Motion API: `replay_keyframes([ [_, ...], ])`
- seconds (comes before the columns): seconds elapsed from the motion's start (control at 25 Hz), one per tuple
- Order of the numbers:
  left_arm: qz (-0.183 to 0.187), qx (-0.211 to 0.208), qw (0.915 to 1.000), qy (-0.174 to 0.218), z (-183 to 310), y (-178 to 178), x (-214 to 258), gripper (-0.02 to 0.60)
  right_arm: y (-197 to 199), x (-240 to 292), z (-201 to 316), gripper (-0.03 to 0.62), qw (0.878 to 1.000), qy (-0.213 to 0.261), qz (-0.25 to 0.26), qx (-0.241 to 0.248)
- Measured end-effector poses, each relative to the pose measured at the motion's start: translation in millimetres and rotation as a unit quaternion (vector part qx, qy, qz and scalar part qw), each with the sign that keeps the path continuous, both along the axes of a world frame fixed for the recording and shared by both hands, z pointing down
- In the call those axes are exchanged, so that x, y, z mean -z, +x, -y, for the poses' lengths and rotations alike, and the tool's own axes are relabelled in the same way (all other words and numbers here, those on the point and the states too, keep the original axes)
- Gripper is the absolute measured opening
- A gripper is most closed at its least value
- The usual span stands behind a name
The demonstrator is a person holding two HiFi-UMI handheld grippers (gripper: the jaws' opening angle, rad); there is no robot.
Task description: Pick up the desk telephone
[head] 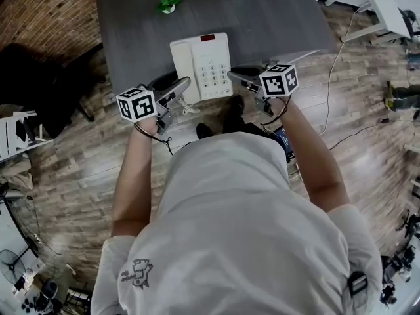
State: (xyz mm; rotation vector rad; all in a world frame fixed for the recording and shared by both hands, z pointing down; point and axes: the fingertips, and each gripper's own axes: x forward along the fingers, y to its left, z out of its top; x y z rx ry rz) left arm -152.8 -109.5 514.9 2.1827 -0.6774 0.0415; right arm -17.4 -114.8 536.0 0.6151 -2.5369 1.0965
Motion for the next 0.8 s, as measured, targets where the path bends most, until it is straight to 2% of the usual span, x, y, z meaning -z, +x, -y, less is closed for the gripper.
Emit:
replay_keyframes([
  [0.24, -0.002, 0.004, 1.0000, 0.000, -8, 1, 3, 0.276, 1, 4, -6, 0.067, 1.000, -0.002, -0.011, 0.004],
  [0.56, 0.005, 0.028, 0.9996, 0.006, -13, -1, 13, 0.276, -1, 10, -6, 0.067, 1.000, 0.000, 0.000, 0.022],
  [0.8, 0.008, 0.041, 0.9991, 0.011, -23, 27, 23, 0.276, 27, 20, -14, 0.067, 1.000, 0.007, 0.009, 0.029],
])
